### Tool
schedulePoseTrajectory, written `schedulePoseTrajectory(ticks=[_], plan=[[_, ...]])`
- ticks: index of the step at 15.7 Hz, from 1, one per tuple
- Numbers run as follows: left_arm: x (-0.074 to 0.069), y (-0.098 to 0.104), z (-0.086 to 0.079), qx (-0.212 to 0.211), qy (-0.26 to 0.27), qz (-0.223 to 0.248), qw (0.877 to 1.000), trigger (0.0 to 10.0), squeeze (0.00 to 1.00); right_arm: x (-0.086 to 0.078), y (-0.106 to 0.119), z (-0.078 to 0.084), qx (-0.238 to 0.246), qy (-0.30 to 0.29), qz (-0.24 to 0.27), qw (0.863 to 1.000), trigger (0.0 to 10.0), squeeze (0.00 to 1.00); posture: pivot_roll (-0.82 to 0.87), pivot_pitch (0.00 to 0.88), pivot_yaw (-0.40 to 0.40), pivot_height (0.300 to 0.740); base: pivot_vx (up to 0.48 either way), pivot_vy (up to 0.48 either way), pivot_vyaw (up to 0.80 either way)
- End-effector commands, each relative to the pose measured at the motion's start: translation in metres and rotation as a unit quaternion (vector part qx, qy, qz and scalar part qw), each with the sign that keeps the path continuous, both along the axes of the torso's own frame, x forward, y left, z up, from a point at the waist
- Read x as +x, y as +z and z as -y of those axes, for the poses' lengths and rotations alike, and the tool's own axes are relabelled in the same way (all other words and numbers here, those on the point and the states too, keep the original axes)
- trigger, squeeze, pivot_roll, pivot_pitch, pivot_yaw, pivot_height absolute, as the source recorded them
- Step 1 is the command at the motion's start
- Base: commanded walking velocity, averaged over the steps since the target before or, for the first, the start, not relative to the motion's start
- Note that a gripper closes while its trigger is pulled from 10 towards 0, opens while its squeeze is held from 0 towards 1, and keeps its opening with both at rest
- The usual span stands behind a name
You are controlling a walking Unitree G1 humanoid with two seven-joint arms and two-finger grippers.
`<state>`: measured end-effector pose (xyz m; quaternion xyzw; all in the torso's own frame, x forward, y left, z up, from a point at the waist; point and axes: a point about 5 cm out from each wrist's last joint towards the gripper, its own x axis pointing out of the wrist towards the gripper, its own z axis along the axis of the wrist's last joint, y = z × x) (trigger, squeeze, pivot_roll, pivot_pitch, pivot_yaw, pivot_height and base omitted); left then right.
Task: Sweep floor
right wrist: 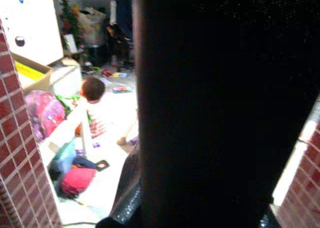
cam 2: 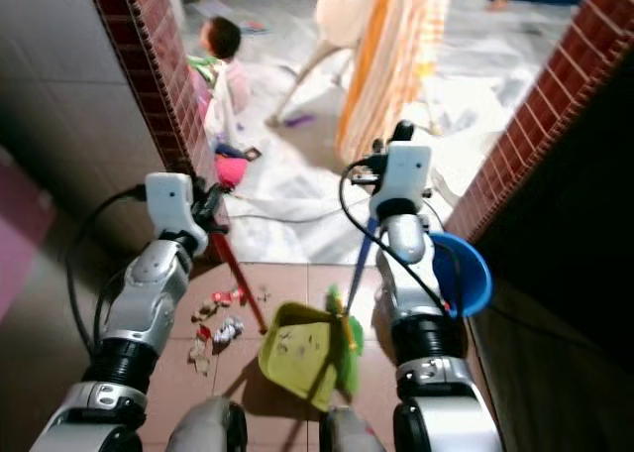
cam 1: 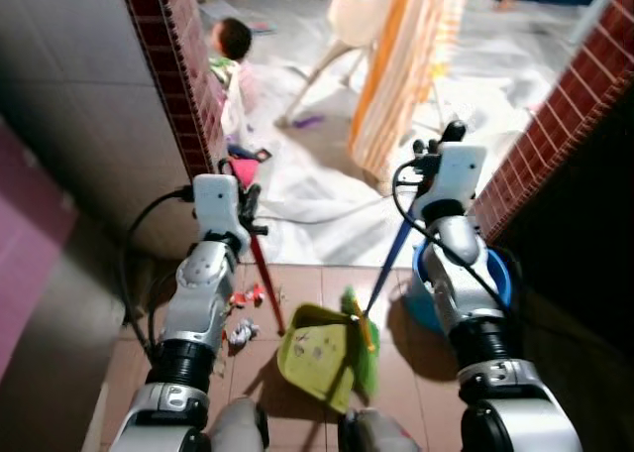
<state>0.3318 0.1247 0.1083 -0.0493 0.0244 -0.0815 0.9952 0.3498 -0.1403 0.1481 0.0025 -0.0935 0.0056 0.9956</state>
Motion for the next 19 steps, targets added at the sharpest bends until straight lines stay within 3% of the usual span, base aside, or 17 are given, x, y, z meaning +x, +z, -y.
schedulePoseTrajectory(ticks=[1,9,17,19], plan=[[0.003,0.014,-0.001,-0.014,-0.004,0.026,1.0,10.0,0.0,0.001,0.009,-0.008,0.012,0.009,0.015,1.0,10.0,0.0,-0.04,0.0,0.006,0.74,-0.304,0.0,0.0],[0.003,0.013,0.001,-0.012,-0.004,0.015,1.0,10.0,0.0,0.003,0.013,-0.006,0.003,0.006,0.021,1.0,10.0,0.0,-0.04,0.001,0.005,0.74,-0.293,0.0,0.0],[0.01,0.028,-0.008,-0.04,0.027,0.033,0.998,10.0,0.0,0.003,0.013,0.0,-0.003,-0.002,0.019,1.0,10.0,0.0,-0.04,0.001,0.006,0.74,0.0,0.0,0.0],[0.013,0.031,-0.012,-0.044,0.038,0.035,0.998,10.0,0.0,0.004,0.013,0.0,-0.004,-0.004,0.017,1.0,10.0,0.0,-0.05,0.003,0.006,0.74,0.0,0.0,-0.68]])
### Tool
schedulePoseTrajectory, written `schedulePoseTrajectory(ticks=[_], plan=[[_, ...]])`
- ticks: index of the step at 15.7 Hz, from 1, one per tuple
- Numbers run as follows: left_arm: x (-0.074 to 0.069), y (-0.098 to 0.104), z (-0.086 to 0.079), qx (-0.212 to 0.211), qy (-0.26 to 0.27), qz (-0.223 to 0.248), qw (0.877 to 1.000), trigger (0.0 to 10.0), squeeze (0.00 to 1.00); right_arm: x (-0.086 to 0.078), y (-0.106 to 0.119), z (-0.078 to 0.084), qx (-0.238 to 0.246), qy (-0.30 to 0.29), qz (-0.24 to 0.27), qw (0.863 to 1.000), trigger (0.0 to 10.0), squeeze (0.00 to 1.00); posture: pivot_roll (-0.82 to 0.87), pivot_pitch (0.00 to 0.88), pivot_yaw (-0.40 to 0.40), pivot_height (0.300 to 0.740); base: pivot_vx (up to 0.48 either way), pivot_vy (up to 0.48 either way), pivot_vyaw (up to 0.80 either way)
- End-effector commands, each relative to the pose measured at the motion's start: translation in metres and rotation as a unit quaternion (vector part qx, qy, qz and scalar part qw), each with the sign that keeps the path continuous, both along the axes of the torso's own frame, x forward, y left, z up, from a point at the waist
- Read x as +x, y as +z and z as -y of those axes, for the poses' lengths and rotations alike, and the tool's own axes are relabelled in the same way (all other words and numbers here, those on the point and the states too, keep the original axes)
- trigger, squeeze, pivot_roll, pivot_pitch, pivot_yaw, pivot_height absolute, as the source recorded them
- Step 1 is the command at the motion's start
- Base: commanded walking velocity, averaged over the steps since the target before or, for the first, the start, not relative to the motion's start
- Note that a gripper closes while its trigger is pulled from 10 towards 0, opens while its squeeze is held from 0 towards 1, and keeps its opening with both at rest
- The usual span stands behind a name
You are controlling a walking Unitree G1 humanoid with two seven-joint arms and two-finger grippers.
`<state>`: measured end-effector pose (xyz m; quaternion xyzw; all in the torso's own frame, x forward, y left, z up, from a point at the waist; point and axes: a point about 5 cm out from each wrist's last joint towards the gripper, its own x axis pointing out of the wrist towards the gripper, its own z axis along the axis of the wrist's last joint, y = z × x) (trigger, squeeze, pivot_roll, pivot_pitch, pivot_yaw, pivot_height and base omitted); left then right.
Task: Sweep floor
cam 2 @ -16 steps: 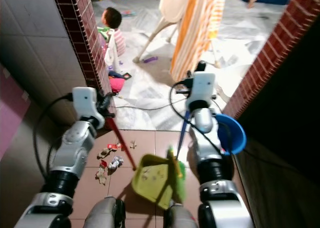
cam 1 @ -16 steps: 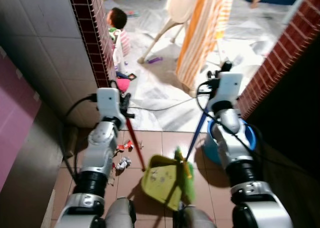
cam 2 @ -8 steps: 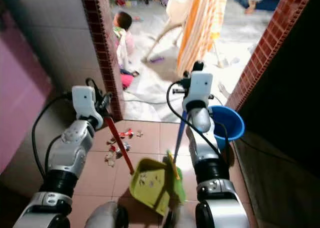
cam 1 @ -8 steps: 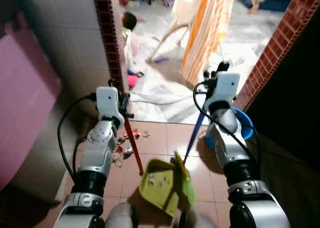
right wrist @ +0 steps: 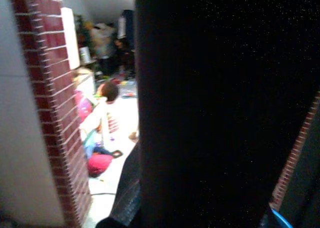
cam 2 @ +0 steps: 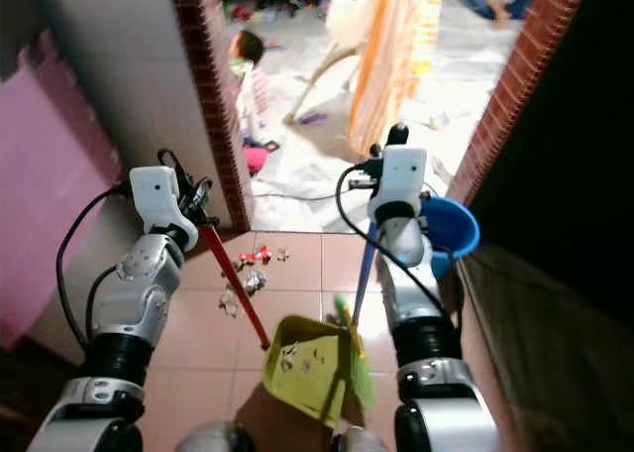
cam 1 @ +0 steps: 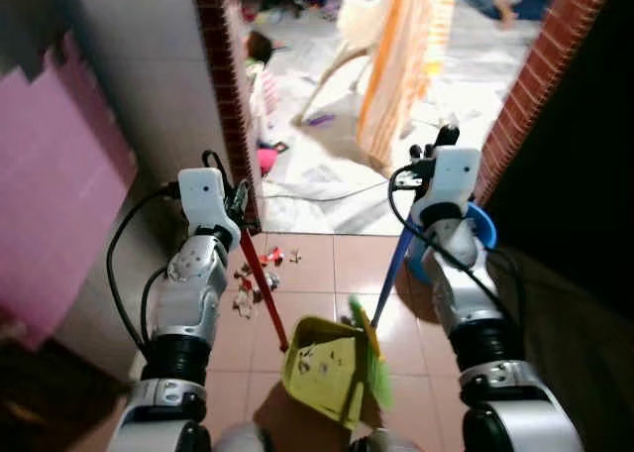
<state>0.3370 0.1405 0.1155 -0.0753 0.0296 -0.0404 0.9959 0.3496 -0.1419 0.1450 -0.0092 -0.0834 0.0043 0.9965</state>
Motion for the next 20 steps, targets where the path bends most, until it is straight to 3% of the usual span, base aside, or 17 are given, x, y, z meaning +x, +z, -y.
schedulePoseTrajectory(ticks=[1,6,8,10,12,16,18,20], plan=[[0.008,0.025,0.003,-0.019,0.0,0.046,0.999,10.0,0.0,0.004,0.017,-0.002,0.008,-0.001,0.028,1.0,10.0,0.0,-0.04,0.005,0.003,0.74,0.0,0.0,-0.8],[0.009,0.031,-0.001,-0.026,0.028,0.06,0.997,10.0,0.0,0.004,0.017,-0.001,0.003,0.003,0.031,1.0,10.0,0.0,-0.05,0.004,-0.002,0.74,0.0,0.0,-0.39],[0.012,0.045,-0.015,-0.023,0.081,0.081,0.993,10.0,0.0,0.001,0.014,0.003,-0.008,-0.001,0.028,1.0,10.0,0.0,-0.05,0.004,-0.003,0.74,0.0,0.0,0.0],[0.013,0.051,-0.022,-0.021,0.101,0.09,0.991,10.0,0.0,-0.001,0.01,0.008,-0.019,-0.009,0.023,1.0,10.0,0.0,-0.05,0.005,-0.005,0.74,0.0,0.0,0.0],[0.017,0.064,-0.034,-0.023,0.137,0.106,0.985,10.0,0.0,-0.003,0.004,0.023,-0.047,-0.055,0.008,0.997,10.0,0.0,-0.05,0.009,-0.003,0.74,0.0,0.0,0.0],[0.02,0.083,-0.031,-0.038,0.135,0.13,0.982,10.0,0.0,-0.003,0.004,0.031,-0.059,-0.087,0.002,0.994,10.0,0.0,-0.06,0.009,-0.001,0.74,0.0,0.0,0.0],[0.021,0.08,-0.029,-0.036,0.132,0.124,0.983,10.0,0.0,-0.003,0.002,0.033,-0.052,-0.09,-0.004,0.995,10.0,0.0,-0.06,0.0,0.007,0.74,0.0,0.0,-0.8],[0.017,0.058,-0.021,-0.017,0.11,0.085,0.99,10.0,0.0,-0.003,0.001,0.03,-0.05,-0.087,-0.005,0.995,10.0,0.0,-0.07,0.0,0.013,0.74,0.0,0.0,-0.8]])
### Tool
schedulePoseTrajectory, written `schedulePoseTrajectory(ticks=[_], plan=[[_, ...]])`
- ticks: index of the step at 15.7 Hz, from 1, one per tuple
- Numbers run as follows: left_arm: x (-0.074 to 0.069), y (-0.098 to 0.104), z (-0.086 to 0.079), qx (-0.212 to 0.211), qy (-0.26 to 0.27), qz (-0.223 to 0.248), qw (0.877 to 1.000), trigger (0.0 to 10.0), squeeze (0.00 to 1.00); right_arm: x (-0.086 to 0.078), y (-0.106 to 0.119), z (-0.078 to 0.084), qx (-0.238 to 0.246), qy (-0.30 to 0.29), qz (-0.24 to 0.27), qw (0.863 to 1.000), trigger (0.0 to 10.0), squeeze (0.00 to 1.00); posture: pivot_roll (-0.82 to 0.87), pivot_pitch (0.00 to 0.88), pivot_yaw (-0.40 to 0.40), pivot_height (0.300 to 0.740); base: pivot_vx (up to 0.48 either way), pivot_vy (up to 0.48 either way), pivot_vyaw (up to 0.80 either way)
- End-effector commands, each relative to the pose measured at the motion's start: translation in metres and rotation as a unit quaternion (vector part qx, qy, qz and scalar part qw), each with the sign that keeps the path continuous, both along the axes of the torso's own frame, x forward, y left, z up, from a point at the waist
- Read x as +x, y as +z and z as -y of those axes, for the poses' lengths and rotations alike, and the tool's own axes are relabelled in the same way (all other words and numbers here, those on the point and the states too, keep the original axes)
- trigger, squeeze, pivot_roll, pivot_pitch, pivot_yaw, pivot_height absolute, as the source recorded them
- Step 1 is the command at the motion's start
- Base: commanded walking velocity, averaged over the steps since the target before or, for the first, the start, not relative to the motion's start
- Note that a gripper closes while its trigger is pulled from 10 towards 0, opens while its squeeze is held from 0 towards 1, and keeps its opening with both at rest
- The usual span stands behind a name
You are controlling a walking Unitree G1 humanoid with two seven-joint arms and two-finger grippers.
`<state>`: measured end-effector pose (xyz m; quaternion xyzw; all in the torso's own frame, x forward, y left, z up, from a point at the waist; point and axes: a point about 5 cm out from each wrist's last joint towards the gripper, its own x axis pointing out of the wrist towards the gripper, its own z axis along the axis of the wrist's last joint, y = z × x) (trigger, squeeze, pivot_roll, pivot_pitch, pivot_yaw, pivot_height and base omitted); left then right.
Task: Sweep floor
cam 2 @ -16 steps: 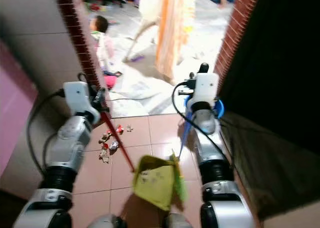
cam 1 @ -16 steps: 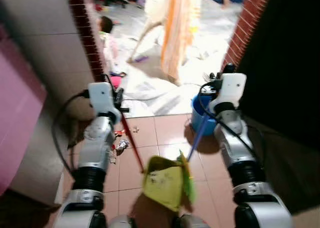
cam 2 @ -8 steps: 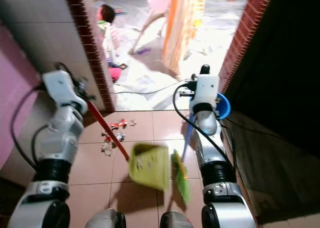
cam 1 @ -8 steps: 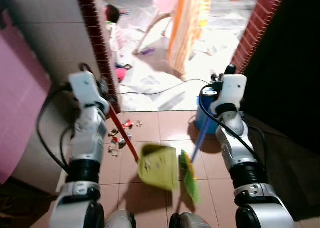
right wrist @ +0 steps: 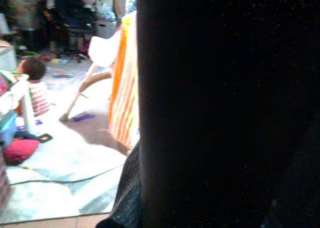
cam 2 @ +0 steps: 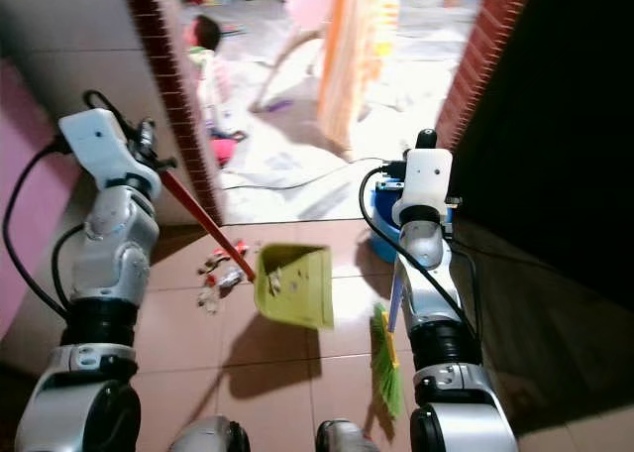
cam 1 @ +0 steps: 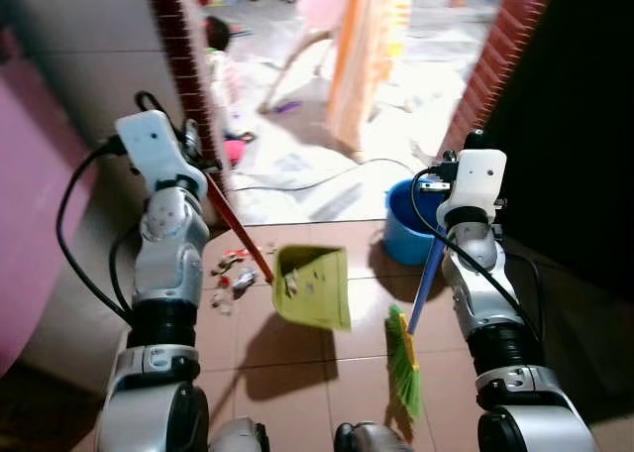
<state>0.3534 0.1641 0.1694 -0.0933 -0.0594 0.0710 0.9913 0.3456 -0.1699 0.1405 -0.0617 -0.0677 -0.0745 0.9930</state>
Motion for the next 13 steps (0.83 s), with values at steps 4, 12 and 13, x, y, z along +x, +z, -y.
schedulePoseTrajectory(ticks=[4,12,13], plan=[[-0.008,-0.024,0.014,0.028,-0.037,-0.034,0.998,10.0,0.0,-0.008,-0.001,0.006,-0.018,-0.011,0.0,1.0,10.0,0.0,-0.04,0.0,0.002,0.74,0.0,0.0,-0.8],[-0.018,-0.037,0.008,0.059,-0.046,-0.044,0.996,10.0,0.0,-0.03,-0.021,0.01,0.011,-0.032,-0.012,0.999,10.0,0.0,-0.11,0.0,0.109,0.74,0.0,0.0,-0.8],[-0.017,-0.04,0.005,0.04,-0.035,-0.055,0.997,10.0,0.0,-0.031,-0.024,0.012,0.017,-0.04,-0.017,0.999,10.0,0.0,-0.11,0.0,0.104,0.74,0.0,0.0,-0.8]])
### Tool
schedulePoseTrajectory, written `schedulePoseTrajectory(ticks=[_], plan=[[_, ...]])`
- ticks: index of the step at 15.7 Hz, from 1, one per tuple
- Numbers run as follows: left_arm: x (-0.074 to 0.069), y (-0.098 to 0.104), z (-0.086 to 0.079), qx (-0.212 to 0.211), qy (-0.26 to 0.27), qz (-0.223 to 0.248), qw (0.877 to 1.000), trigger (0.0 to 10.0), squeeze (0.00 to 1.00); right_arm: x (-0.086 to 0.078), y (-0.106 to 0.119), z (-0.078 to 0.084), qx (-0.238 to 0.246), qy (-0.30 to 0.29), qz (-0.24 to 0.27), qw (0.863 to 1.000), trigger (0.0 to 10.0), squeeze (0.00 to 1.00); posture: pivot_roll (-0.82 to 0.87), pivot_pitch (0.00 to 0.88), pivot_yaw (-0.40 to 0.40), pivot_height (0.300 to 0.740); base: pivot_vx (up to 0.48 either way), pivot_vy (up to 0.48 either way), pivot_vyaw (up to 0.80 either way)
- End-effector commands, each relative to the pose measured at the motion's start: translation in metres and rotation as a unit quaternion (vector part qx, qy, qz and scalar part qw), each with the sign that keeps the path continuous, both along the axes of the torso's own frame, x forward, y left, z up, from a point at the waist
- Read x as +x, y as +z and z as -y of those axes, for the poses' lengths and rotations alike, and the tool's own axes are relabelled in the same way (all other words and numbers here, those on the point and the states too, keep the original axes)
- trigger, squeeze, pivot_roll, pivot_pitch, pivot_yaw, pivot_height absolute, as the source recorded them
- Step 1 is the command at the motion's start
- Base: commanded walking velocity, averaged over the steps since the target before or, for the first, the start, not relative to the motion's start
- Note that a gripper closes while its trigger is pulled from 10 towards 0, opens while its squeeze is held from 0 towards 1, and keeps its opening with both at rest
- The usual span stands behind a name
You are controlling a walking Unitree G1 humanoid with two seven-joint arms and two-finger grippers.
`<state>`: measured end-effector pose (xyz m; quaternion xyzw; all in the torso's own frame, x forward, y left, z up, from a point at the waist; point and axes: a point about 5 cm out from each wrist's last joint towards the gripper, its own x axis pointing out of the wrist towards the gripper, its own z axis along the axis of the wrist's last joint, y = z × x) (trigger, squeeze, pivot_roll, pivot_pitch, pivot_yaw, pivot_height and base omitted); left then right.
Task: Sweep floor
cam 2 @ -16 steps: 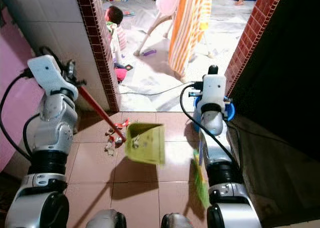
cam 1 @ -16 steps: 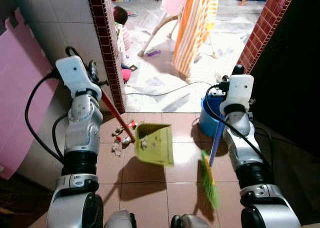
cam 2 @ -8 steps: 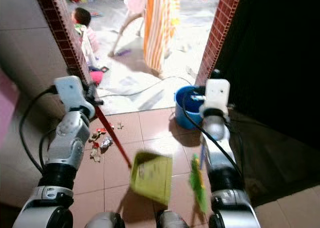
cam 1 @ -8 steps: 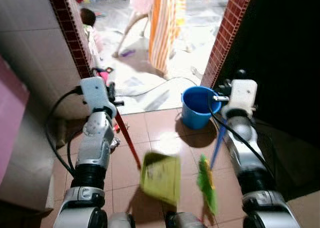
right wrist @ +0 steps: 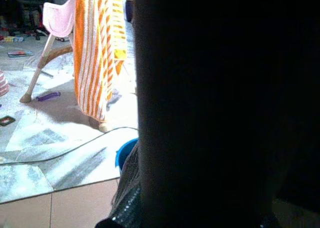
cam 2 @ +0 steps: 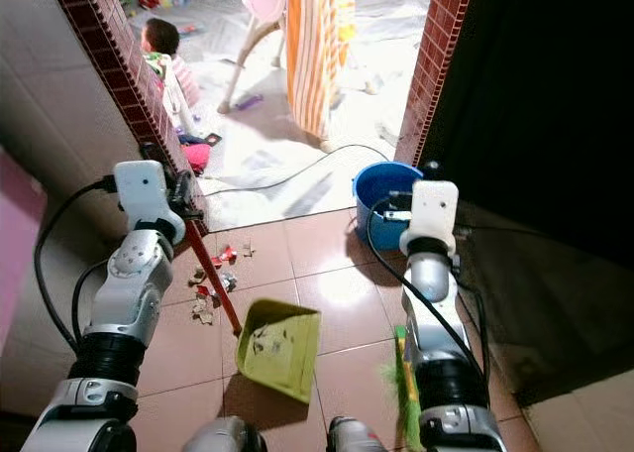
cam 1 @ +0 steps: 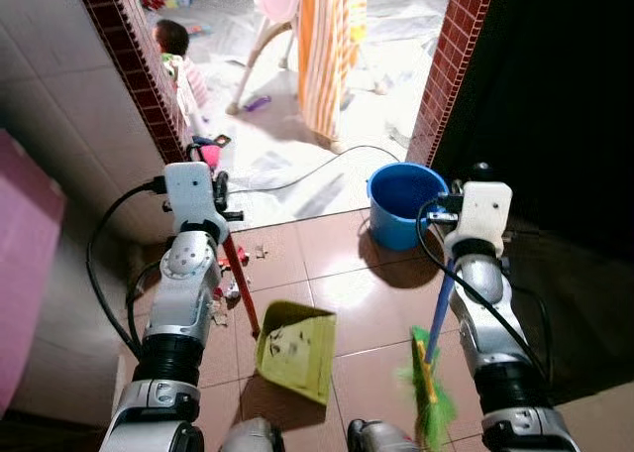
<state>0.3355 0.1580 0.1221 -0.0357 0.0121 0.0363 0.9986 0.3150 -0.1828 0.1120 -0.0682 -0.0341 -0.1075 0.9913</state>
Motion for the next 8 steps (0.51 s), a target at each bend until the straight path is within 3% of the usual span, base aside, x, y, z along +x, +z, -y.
schedulePoseTrajectory(ticks=[1,3,6,8], plan=[[0.002,0.009,-0.002,-0.023,0.007,0.019,1.0,10.0,0.0,-0.001,0.004,0.001,0.023,-0.007,0.014,1.0,10.0,0.0,-0.11,0.0,0.098,0.74,0.0,0.0,-0.8],[0.003,0.011,-0.002,-0.034,0.009,0.022,0.999,10.0,0.0,0.0,0.005,0.001,0.02,-0.004,0.015,1.0,10.0,0.0,-0.11,0.0,0.09,0.74,0.0,0.0,-0.8],[0.008,0.013,-0.004,-0.076,0.021,0.022,0.997,10.0,0.0,0.003,0.01,-0.01,0.015,0.045,0.02,0.999,10.0,0.0,-0.11,0.0,0.04,0.74,0.0,0.0,-0.51],[0.008,0.011,-0.002,-0.08,0.02,0.019,0.996,10.0,0.0,0.005,0.011,-0.008,0.012,0.045,0.018,0.999,10.0,0.0,-0.11,0.0,0.033,0.74,0.0,0.0,0.0]])
